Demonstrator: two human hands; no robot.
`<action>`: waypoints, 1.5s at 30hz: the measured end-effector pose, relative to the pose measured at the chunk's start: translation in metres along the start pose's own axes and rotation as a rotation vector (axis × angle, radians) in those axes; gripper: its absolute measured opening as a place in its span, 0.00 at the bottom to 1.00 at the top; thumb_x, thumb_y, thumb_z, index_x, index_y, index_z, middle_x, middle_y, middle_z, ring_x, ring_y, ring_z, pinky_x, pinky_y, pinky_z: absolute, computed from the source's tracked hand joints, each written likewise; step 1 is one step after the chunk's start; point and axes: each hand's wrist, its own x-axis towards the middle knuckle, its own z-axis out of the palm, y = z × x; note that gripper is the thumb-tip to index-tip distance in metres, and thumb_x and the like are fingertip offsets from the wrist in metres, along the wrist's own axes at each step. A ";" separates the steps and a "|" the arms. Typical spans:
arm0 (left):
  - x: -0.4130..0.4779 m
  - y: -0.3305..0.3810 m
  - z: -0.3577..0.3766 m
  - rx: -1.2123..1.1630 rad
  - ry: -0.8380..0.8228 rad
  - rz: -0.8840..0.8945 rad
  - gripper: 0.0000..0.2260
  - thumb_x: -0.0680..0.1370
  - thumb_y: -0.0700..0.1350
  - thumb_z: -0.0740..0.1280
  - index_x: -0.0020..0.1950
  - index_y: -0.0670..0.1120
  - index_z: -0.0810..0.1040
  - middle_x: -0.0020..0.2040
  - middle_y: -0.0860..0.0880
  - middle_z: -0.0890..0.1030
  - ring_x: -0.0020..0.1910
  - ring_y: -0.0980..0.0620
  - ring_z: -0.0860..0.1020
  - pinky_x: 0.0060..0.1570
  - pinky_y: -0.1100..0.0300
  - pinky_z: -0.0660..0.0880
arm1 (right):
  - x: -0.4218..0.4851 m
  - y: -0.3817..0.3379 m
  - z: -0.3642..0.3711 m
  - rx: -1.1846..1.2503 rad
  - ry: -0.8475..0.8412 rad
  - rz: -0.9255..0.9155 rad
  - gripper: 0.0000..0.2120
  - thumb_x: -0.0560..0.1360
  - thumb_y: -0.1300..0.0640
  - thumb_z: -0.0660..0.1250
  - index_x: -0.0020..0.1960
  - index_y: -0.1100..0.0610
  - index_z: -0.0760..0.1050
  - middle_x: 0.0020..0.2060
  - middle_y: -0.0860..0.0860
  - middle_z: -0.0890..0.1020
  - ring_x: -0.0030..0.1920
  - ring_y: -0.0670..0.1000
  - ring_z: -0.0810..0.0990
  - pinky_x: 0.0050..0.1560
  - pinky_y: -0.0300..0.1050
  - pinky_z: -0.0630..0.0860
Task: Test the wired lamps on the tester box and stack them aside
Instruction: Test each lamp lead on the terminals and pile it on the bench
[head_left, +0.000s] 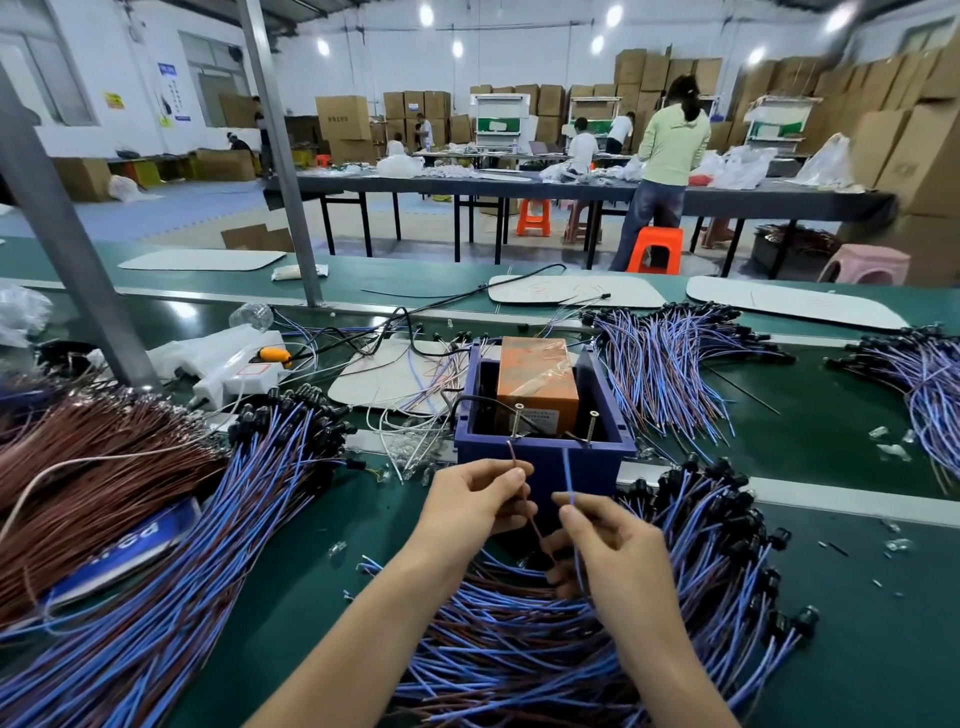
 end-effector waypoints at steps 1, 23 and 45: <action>-0.001 -0.002 -0.008 0.010 0.001 0.006 0.07 0.79 0.39 0.64 0.47 0.44 0.83 0.36 0.49 0.81 0.34 0.56 0.81 0.34 0.66 0.76 | -0.004 0.004 0.000 -0.124 -0.037 -0.061 0.08 0.78 0.60 0.66 0.52 0.51 0.82 0.33 0.50 0.85 0.32 0.49 0.82 0.35 0.44 0.81; 0.027 -0.017 -0.167 1.539 0.752 0.378 0.04 0.73 0.42 0.73 0.47 0.44 0.81 0.56 0.43 0.75 0.56 0.39 0.71 0.55 0.42 0.64 | -0.028 0.050 0.010 -0.958 -0.266 -0.579 0.13 0.80 0.47 0.59 0.61 0.42 0.77 0.56 0.36 0.79 0.60 0.43 0.73 0.64 0.39 0.65; 0.036 0.061 -0.106 0.541 0.505 0.477 0.03 0.82 0.42 0.57 0.52 0.44 0.69 0.44 0.46 0.84 0.30 0.50 0.78 0.32 0.54 0.76 | -0.018 0.050 0.016 -0.976 -0.269 -0.671 0.13 0.56 0.46 0.83 0.36 0.38 0.82 0.35 0.33 0.81 0.37 0.37 0.81 0.36 0.28 0.76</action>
